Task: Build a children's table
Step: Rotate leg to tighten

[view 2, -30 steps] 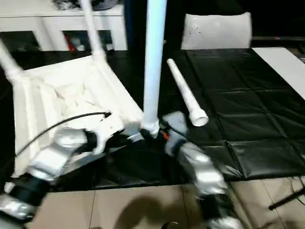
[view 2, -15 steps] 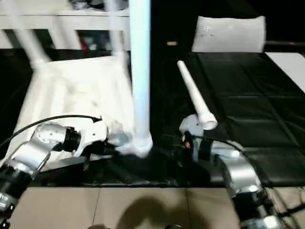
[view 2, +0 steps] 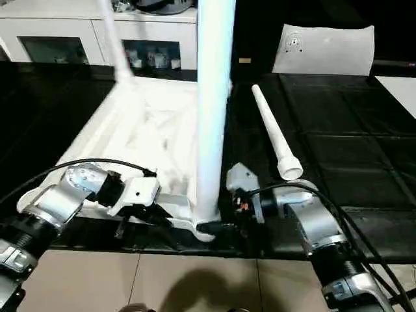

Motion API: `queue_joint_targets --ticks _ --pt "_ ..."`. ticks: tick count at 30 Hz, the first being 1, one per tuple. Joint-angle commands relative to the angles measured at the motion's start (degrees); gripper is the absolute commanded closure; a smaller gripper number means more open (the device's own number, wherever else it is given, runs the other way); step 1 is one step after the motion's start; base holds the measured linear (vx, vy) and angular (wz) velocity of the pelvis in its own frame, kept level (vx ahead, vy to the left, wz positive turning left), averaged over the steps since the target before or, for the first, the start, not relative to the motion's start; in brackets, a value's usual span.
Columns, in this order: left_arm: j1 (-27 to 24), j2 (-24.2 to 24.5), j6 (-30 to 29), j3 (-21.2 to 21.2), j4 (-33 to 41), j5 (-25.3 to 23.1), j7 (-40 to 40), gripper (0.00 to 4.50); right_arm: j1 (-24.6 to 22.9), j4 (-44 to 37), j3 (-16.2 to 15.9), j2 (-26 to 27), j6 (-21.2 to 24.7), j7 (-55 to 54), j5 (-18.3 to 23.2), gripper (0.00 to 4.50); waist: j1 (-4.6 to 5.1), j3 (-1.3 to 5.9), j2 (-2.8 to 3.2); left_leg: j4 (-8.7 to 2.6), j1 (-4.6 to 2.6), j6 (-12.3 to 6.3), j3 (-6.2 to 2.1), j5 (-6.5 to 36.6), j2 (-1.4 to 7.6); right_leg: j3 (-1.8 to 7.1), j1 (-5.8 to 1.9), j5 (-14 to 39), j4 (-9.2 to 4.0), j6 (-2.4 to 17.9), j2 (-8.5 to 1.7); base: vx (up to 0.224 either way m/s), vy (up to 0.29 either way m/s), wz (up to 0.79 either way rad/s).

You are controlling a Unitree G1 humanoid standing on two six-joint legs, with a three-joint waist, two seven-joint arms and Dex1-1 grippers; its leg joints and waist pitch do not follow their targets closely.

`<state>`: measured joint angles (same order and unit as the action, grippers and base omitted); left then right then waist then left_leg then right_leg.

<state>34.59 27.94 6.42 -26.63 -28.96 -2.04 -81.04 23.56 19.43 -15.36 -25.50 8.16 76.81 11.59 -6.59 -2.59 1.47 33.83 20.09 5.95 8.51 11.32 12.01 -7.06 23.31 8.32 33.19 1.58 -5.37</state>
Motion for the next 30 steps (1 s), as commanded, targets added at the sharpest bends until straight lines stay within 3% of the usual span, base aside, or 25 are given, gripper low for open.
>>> queue_joint_targets --ticks 1,14,17,21,24,26,27,29,30 --pt "1.7 -0.4 2.2 -1.8 0.4 -0.9 -2.0 4.50 1.2 0.6 -0.2 -0.2 0.3 1.1 0.4 0.75 0.29 4.06 -0.46 -3.72 0.27 -4.21 0.86 8.8 1.00 2.91 -3.79 17.5 -3.31 9.1 -2.86 0.000 0.000 0.00" --pt "2.8 -0.6 4.7 -1.4 -3.7 -1.7 -1.9 4.50 1.9 2.1 -0.5 0.5 1.2 2.5 1.0 1.64 0.23 4.02 -0.40 -3.76 0.23 -3.66 0.84 9.5 1.00 2.80 -3.75 19.8 -3.60 8.2 -2.88 0.000 0.000 0.00" --pt "2.5 -0.9 3.6 -0.3 -4.0 -1.1 -0.5 4.50 1.1 1.5 0.5 1.4 2.4 1.3 2.2 1.79 0.24 4.08 -0.33 -3.75 0.24 -3.61 0.81 9.4 1.01 2.79 -3.76 19.3 -3.52 8.3 -2.84 0.000 0.000 0.00" --pt "0.9 -1.9 -2.2 3.4 -2.5 -0.2 6.8 4.50 -1.5 -0.7 3.7 5.3 4.9 -5.0 4.9 1.80 0.32 3.90 -0.31 -3.87 0.07 -2.91 0.81 10.3 1.07 2.80 -3.59 20.2 -3.70 8.3 -2.96 0.000 0.000 0.00" --pt "-0.5 -3.6 -8.5 7.0 0.1 1.6 13.0 4.50 -3.3 -0.8 5.9 9.8 5.4 -13.9 4.7 1.80 0.95 3.86 -0.34 -4.05 0.14 -1.89 0.73 10.8 0.91 2.70 -3.67 22.7 -3.93 7.2 -3.07 0.000 0.000 0.00" --pt "-1.0 -4.2 -10.9 8.1 1.5 1.9 15.3 4.50 -3.8 -0.5 6.7 11.8 5.5 -17.6 4.4 1.80 2.10 3.67 -0.37 -4.14 0.46 -1.58 0.54 11.5 0.58 2.41 -3.85 24.7 -4.25 6.2 -2.85 0.000 0.000 0.00" --pt "-1.5 -5.1 -13.4 9.1 2.8 2.0 17.8 4.50 -3.9 0.0 7.1 13.6 5.5 -21.3 3.7 1.80 2.27 3.76 0.08 -4.13 0.32 -1.35 0.52 11.6 0.61 2.45 -3.83 24.6 -4.18 6.2 -2.93 0.000 0.000 0.00" --pt "-2.1 -6.2 -16.6 10.2 4.6 2.2 20.7 4.50 -4.0 0.7 7.6 16.0 5.5 -25.9 2.9 1.80 3.60 3.80 -0.05 -4.00 0.55 -1.63 0.49 11.2 0.40 2.41 -3.81 23.7 -4.33 6.6 -2.82 0.000 0.000 0.00" --pt "-2.5 -7.8 -19.6 11.1 6.1 1.8 23.9 4.50 -3.5 1.7 8.6 18.6 5.9 -30.8 2.1 1.80 3.60 3.80 -0.05 -4.00 0.55 -1.63 0.49 11.2 0.40 2.41 -3.81 23.7 -4.33 6.6 -2.82 0.000 0.000 0.00"
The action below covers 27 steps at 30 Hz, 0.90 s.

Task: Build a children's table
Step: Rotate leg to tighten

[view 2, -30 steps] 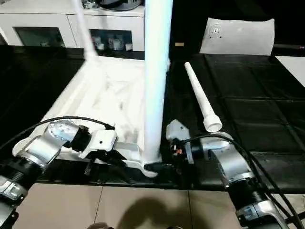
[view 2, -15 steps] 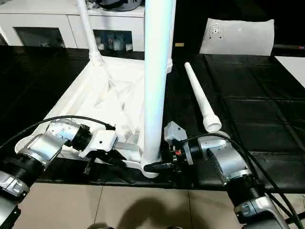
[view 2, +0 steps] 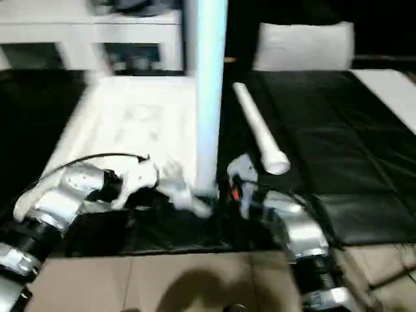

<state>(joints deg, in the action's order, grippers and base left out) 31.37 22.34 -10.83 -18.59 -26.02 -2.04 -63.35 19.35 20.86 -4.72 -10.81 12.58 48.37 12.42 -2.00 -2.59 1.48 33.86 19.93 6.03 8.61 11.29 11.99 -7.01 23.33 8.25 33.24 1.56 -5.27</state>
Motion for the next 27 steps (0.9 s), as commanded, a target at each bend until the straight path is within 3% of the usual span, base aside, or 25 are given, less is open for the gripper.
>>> queue_joint_targets --ticks 1,3,5,7,11,12,13,15,16,19,20,26,27 --pt "0.5 -3.3 -4.2 3.6 4.2 1.5 8.3 4.50 1.1 0.9 -1.3 5.5 1.8 -5.6 0.8 1.80 -0.19 3.84 -0.10 -3.96 0.93 -1.81 0.38 10.3 0.47 2.47 -3.87 22.0 -4.11 7.3 -2.89 0.000 0.000 0.00" --pt "0.2 -7.5 -10.5 4.7 6.8 -0.5 15.4 4.50 3.2 3.8 0.6 10.2 2.8 -16.6 -1.8 1.80 0.32 3.88 -0.01 -3.89 0.88 -1.68 0.37 8.9 0.45 2.45 -3.78 20.9 -4.03 7.9 -2.82 0.000 0.000 0.00" --pt "0.5 -9.8 -12.3 5.0 7.3 -1.4 19.3 4.50 4.3 5.0 1.2 11.9 3.4 -20.7 -2.8 1.80 0.79 3.81 0.05 -3.82 0.80 -2.09 0.45 9.3 0.31 2.42 -3.74 21.3 -4.18 8.1 -2.68 0.000 0.000 0.00" --pt "1.1 -12.4 -13.5 5.4 7.6 -2.4 24.1 4.50 5.2 5.9 1.0 12.9 4.1 -23.9 -3.9 1.80 0.77 3.88 0.13 -3.70 0.75 -2.98 0.52 9.2 0.27 2.44 -3.69 20.2 -4.30 8.3 -2.57 0.000 0.000 0.00" --pt "1.5 -14.0 -13.6 4.7 7.6 -3.2 25.9 4.50 5.4 5.8 1.7 13.3 3.4 -25.2 -4.0 1.80 0.22 3.94 0.12 -3.71 0.71 -3.83 0.58 9.1 0.37 2.53 -3.74 18.1 -4.19 8.4 -2.58 0.000 0.000 0.00" --pt "1.2 -13.5 -13.7 4.0 8.1 -3.7 25.5 4.50 4.8 5.0 2.4 13.4 3.0 -24.9 -3.7 1.24 0.08 3.88 0.30 -3.80 0.70 -3.86 0.56 9.6 0.40 2.53 -3.74 18.1 -4.25 8.3 -2.60 0.000 0.000 0.00" --pt "1.1 -13.0 -13.4 3.6 8.1 -4.0 25.1 4.50 4.5 4.4 2.7 13.3 2.8 -24.5 -3.6 1.10 0.01 3.87 0.20 -3.82 0.68 -3.81 0.56 10.0 0.34 2.52 -3.77 18.5 -4.27 8.1 -2.61 0.000 0.000 0.00" --pt "1.0 -12.5 -12.9 3.2 8.1 -4.3 24.5 4.50 4.0 3.8 2.9 13.0 2.8 -24.2 -3.5 1.08 -0.04 3.81 0.22 -3.90 0.73 -3.78 0.51 10.3 0.36 2.54 -3.79 18.7 -4.28 7.9 -2.62 0.000 0.000 0.00" --pt "0.7 -12.1 -12.9 3.1 8.4 -4.5 24.0 4.50 3.6 3.1 3.1 12.8 2.6 -24.0 -3.4 0.88 0.01 3.82 0.48 -3.94 0.72 -3.65 0.46 10.6 0.37 2.53 -3.82 18.7 -4.25 7.9 -2.65 0.000 0.000 0.00" --pt "0.1 -10.7 -12.7 2.5 9.2 -4.5 22.5 4.50 2.5 1.4 3.3 12.1 2.4 -23.4 -2.8 0.61 0.11 3.80 0.45 -4.00 0.66 -3.50 0.40 11.6 0.38 2.51 -3.84 19.4 -4.39 7.5 -2.67 0.000 0.000 0.00" --pt "-0.6 -8.2 -10.7 1.5 9.3 -4.1 18.9 4.50 0.7 -1.6 2.7 9.1 1.7 -20.0 -2.3 0.57 -0.05 3.81 0.14 -4.01 0.77 -3.74 0.30 11.3 0.33 2.44 -4.06 19.3 -4.47 7.2 -2.61 0.000 0.000 0.00" --pt "-1.0 -4.3 -5.7 0.1 7.8 -3.9 13.1 4.50 -1.9 -6.1 3.1 2.8 0.4 -12.1 -0.6 0.06 -0.36 3.83 0.21 -3.91 0.88 -4.89 0.47 9.9 0.58 2.79 -3.92 16.4 -3.92 8.2 -2.62 0.000 0.000 0.00" --pt "-0.9 -3.3 -3.8 -0.4 7.3 -3.8 11.1 4.50 -2.2 -6.8 3.4 1.3 0.5 -9.8 0.2 0.02 -0.51 3.71 0.19 -3.95 0.70 -4.72 0.53 10.7 0.49 2.64 -3.84 18.1 -4.23 8.1 -2.64 0.000 0.000 0.00"
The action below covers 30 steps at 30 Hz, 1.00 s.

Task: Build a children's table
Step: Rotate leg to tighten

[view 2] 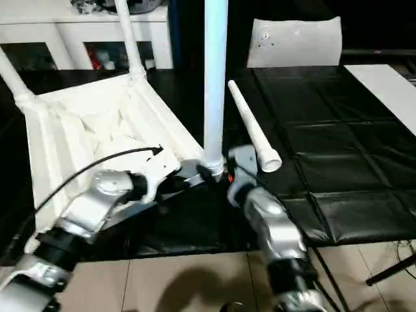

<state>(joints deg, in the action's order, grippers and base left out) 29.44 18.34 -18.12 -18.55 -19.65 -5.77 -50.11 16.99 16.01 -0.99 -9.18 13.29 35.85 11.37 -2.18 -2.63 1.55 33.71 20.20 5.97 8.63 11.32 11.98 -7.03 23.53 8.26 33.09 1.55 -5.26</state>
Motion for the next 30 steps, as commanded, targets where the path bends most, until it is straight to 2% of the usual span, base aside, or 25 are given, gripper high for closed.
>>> queue_joint_targets --ticks 1,2,4,5,7,11,12,14,16,17,18,22,24,27,30 --pt "1.0 1.1 4.3 -0.7 0.6 0.1 -3.2 4.50 0.0 -2.2 -0.3 -1.0 0.1 3.8 1.6 0.02 -0.33 3.75 0.16 -3.75 0.39 -4.61 0.57 11.0 0.44 2.67 -3.97 18.8 -4.13 8.0 -2.63 0.000 0.000 0.00" --pt "1.0 1.1 4.3 -0.7 0.6 0.1 -3.2 4.50 0.0 -2.2 -0.3 -1.0 0.1 3.8 1.6 0.02 -0.32 3.72 0.17 -3.80 0.41 -4.48 0.53 11.3 0.47 2.67 -3.97 19.4 -4.13 7.9 -2.70 0.000 0.000 0.00" --pt "1.1 3.5 8.9 -2.0 -0.4 0.9 -8.9 4.50 0.0 -2.3 -0.6 -5.1 -0.5 10.1 2.4 0.02 -0.60 3.77 0.43 -3.79 0.21 -4.37 0.48 11.9 0.55 2.66 -3.87 20.2 -4.29 7.6 -2.75 0.000 0.000 0.00" --pt "1.1 3.5 8.9 -2.0 -0.4 0.9 -8.9 4.50 0.0 -2.3 -0.6 -5.1 -0.5 10.1 2.4 0.02 -0.90 3.84 0.31 -3.79 0.20 -4.36 0.50 11.4 0.62 2.75 -3.88 19.3 -4.20 7.8 -2.72 0.000 0.000 0.00" --pt "1.6 6.2 14.0 -4.1 -2.1 1.1 -14.3 4.50 0.6 -1.8 -1.5 -9.0 -1.7 16.0 2.4 0.02 -1.34 3.87 0.69 -3.76 0.11 -4.56 0.47 11.7 0.61 2.72 -3.84 18.7 -4.21 8.0 -2.68 0.000 0.000 0.00" --pt "2.2 7.7 17.8 -5.4 -3.5 1.4 -18.5 4.50 1.3 -1.5 -2.9 -12.0 -2.6 20.6 2.4 0.02 -2.10 3.87 0.45 -3.86 0.00 -4.05 0.57 11.8 0.79 2.79 -3.93 17.6 -3.82 8.9 -2.73 0.000 0.000 0.00" --pt "2.6 8.2 19.2 -5.8 -4.2 1.8 -20.8 4.50 1.5 -1.5 -3.8 -13.4 -3.2 23.3 2.3 0.02 -2.60 3.83 0.33 -3.81 -0.16 -3.97 0.72 11.9 0.74 2.78 -3.84 18.4 -3.92 8.9 -2.77 0.000 0.000 0.00" --pt "3.2 8.6 21.0 -6.4 -5.1 1.7 -22.9 4.50 2.0 -1.3 -4.8 -14.7 -3.7 26.3 2.2 0.02 -2.93 3.92 0.39 -3.82 -0.17 -4.04 0.71 11.6 0.85 2.82 -3.86 17.9 -3.82 9.1 -2.73 0.000 0.000 0.00" --pt "4.7 9.3 24.3 -7.7 -7.0 1.5 -26.9 4.50 3.2 -0.6 -7.6 -16.9 -5.0 32.4 1.6 0.02 -3.39 3.96 0.18 -3.76 -0.05 -4.30 0.72 11.5 0.92 2.81 -3.91 17.2 -3.62 9.4 -2.84 0.000 0.000 0.00" --pt "4.7 9.3 24.3 -7.7 -7.0 1.5 -26.9 4.50 3.2 -0.6 -7.6 -16.9 -5.0 32.4 1.6 0.02 -3.39 3.90 0.21 -3.77 0.01 -4.24 0.73 11.6 0.89 2.79 -3.97 17.5 -3.61 9.3 -2.80 0.000 0.000 0.00" --pt "5.8 9.6 27.0 -8.9 -8.7 1.3 -29.4 4.50 3.9 0.0 -10.1 -18.1 -6.4 36.5 0.8 0.02 -3.46 3.94 0.13 -3.80 0.06 -4.12 0.68 11.4 0.98 2.83 -4.02 17.6 -3.56 9.3 -2.94 0.000 0.000 0.00" --pt "7.0 9.5 29.7 -10.0 -10.4 0.6 -31.4 4.50 4.8 1.2 -13.2 -18.6 -8.4 40.5 -0.8 0.02 -4.04 4.05 0.10 -3.73 -0.03 -4.00 0.70 11.0 1.11 2.88 -3.94 17.5 -3.46 9.4 -2.99 0.000 0.000 0.00" --pt "7.2 9.5 29.9 -10.1 -10.7 0.5 -31.6 4.50 5.0 1.4 -13.6 -18.6 -8.6 41.0 -1.0 0.02 -4.12 4.07 0.15 -3.72 -0.02 -3.95 0.74 10.8 1.09 2.87 -3.92 16.9 -3.41 9.7 -2.90 0.000 0.000 0.00" --pt "8.0 9.0 31.5 -10.4 -12.2 0.3 -32.5 4.50 6.1 2.7 -14.4 -17.9 -8.7 41.8 -0.8 0.35 -4.11 4.12 0.11 -3.71 0.05 -3.84 0.70 10.6 1.05 2.84 -4.04 16.2 -3.25 10.2 -2.92 0.000 0.000 0.00" --pt "8.5 8.8 32.8 -10.6 -13.5 0.3 -33.1 4.50 6.8 3.7 -14.9 -17.4 -8.6 42.9 -0.2 0.49 -4.12 4.10 0.10 -3.68 0.01 -3.69 0.73 11.0 1.02 2.83 -4.07 17.5 -3.40 9.7 -2.97 0.000 0.000 0.00"
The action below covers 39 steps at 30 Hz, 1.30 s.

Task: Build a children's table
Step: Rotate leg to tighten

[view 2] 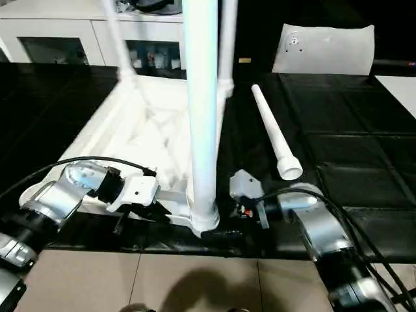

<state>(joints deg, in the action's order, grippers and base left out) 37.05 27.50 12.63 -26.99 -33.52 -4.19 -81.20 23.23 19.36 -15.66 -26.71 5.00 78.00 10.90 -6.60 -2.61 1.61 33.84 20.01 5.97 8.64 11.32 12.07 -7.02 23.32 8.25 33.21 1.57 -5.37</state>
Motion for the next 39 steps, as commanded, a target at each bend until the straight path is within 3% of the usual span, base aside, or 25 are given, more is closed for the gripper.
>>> queue_joint_targets --ticks 1,4,5,11,19,24,26,27,28,29,30,31,32,34,35,37,39 --pt "1.1 -0.4 2.4 -2.3 0.0 -1.2 -2.2 4.50 0.8 0.5 -0.5 0.4 0.1 1.3 0.8 0.76 0.24 4.14 0.04 -3.81 0.22 -3.68 0.68 10.6 1.01 2.85 -3.87 17.1 -3.41 9.7 -2.87 0.000 0.000 0.00" --pt "1.2 -0.5 3.0 -2.3 -0.6 -1.3 -2.6 4.50 0.9 0.6 -0.5 0.9 0.4 2.0 1.2 0.80 0.22 4.18 0.06 -3.80 0.21 -3.76 0.68 10.4 1.05 2.83 -3.82 15.9 -3.30 10.1 -2.79 0.000 0.000 0.00" --pt "1.3 -0.5 3.3 -2.4 -0.9 -1.3 -2.7 4.50 1.0 0.8 -0.5 1.0 0.4 2.1 1.2 1.08 0.22 4.17 0.08 -3.80 0.17 -3.73 0.70 10.5 1.06 2.84 -3.80 15.8 -3.28 10.3 -2.79 0.000 0.000 0.00" --pt "1.7 -0.6 4.6 -2.3 -2.4 -1.7 -3.1 4.50 1.5 2.3 -0.9 1.5 -0.1 2.5 1.1 1.60 0.11 4.13 0.02 -3.80 0.23 -3.57 0.72 10.5 1.00 2.83 -3.87 16.5 -3.32 10.1 -2.84 0.000 0.000 0.00" --pt "1.2 -0.5 4.5 -1.7 -3.0 -1.6 -2.4 4.50 0.5 1.8 -0.6 2.3 1.5 2.2 2.2 1.81 0.08 4.16 0.04 -3.83 0.23 -3.47 0.69 10.4 1.05 2.80 -3.87 17.2 -3.36 9.7 -2.86 0.000 0.000 0.00" --pt "-0.9 -1.3 -3.5 2.5 -0.2 0.5 3.6 4.50 -2.4 -0.7 1.9 6.2 6.4 -5.4 4.4 1.82 0.22 4.03 0.12 -4.01 0.18 -3.09 0.67 10.9 1.14 2.81 -3.82 17.9 -3.43 9.6 -2.90 0.000 0.000 0.00" --pt "-1.7 -1.9 -7.8 4.4 1.6 1.1 7.2 4.50 -3.2 -1.1 2.9 8.5 7.3 -10.4 4.2 1.82 0.69 3.52 0.25 -4.15 -0.11 -2.30 0.72 13.8 0.79 2.57 -3.50 24.3 -4.29 7.7 -2.82 0.000 0.000 0.00" --pt "-2.6 -2.9 -12.7 6.4 3.9 2.3 10.4 4.50 -3.8 -1.4 3.8 10.9 8.5 -15.3 3.9 1.84 1.12 3.21 0.25 -4.18 -0.40 -1.59 0.69 15.7 0.55 2.33 -3.32 29.0 -4.92 6.0 -2.88 0.000 0.000 0.00" --pt "-2.7 -2.9 -12.8 6.4 4.0 2.3 10.5 4.50 -3.8 -1.4 3.9 10.9 8.5 -15.4 3.8 1.84 1.72 2.90 0.18 -4.05 -0.59 -1.12 0.53 17.5 0.15 1.76 -3.13 34.0 -5.81 4.1 -2.88 0.000 0.000 0.00" --pt "-3.0 -3.2 -14.4 7.0 4.9 2.3 12.0 4.50 -3.9 -1.1 4.0 11.9 8.3 -17.4 3.3 1.84 2.04 2.96 0.12 -3.87 -0.82 -0.90 0.43 18.2 -0.03 1.50 -3.04 35.9 -6.16 2.9 -2.89 0.000 0.000 0.00" --pt "-3.5 -4.0 -16.5 7.9 6.2 2.1 14.5 4.50 -4.0 -0.8 4.2 13.2 8.3 -19.6 2.7 1.85 2.76 2.98 0.37 -4.03 -0.47 -0.71 0.08 18.6 -0.06 1.21 -3.47 36.7 -6.30 1.7 -2.94 0.000 0.000 0.00" --pt "-4.3 -5.5 -20.4 9.2 8.4 1.9 18.2 4.50 -3.6 0.4 5.1 15.9 8.6 -24.1 2.2 1.85 3.50 2.96 0.38 -3.97 -0.40 -0.89 -0.03 19.4 -0.15 0.76 -3.36 37.2 -6.78 0.7 -2.70 0.000 0.000 0.00" --pt "-4.7 -6.4 -22.8 10.1 9.7 1.9 20.5 4.50 -3.3 1.0 5.7 17.5 8.8 -26.8 1.9 1.86 3.50 2.96 0.38 -3.97 -0.40 -0.89 -0.03 19.4 -0.15 0.76 -3.36 37.2 -6.78 0.7 -2.70 0.000 0.000 0.00" --pt "-5.6 -8.5 -27.7 11.7 12.3 2.1 24.5 4.50 -2.6 2.1 7.3 20.5 10.0 -32.2 1.7 1.86 5.76 2.93 0.39 -3.71 0.09 -0.99 -0.45 20.8 -0.47 -0.28 -3.69 37.9 -7.24 -0.3 -2.58 0.000 0.000 0.00" --pt "-5.9 -9.5 -29.6 12.2 13.4 2.1 26.1 4.50 -2.0 2.8 8.3 21.9 10.6 -34.9 1.8 1.86 5.94 3.14 0.42 -3.68 0.01 -1.33 -0.53 20.7 -0.41 -0.35 -3.76 37.2 -7.35 -0.2 -2.69 0.000 0.000 0.00" --pt "-6.3 -13.5 -35.4 14.0 16.4 1.6 32.3 4.50 0.4 5.5 10.9 26.3 11.5 -43.5 1.7 1.86 7.11 3.50 0.88 -4.17 0.54 -1.95 -0.93 19.1 0.43 -0.06 -4.14 30.0 -6.50 3.2 -3.03 0.000 0.000 0.00" --pt "-6.3 -14.6 -37.0 14.3 17.2 1.1 34.3 4.50 0.9 5.9 11.1 27.3 11.7 -45.7 1.3 1.86 7.45 3.71 0.72 -4.09 0.72 -2.74 -0.79 18.0 0.19 0.25 -4.09 26.5 -6.16 4.7 -2.86 0.000 0.000 0.00"
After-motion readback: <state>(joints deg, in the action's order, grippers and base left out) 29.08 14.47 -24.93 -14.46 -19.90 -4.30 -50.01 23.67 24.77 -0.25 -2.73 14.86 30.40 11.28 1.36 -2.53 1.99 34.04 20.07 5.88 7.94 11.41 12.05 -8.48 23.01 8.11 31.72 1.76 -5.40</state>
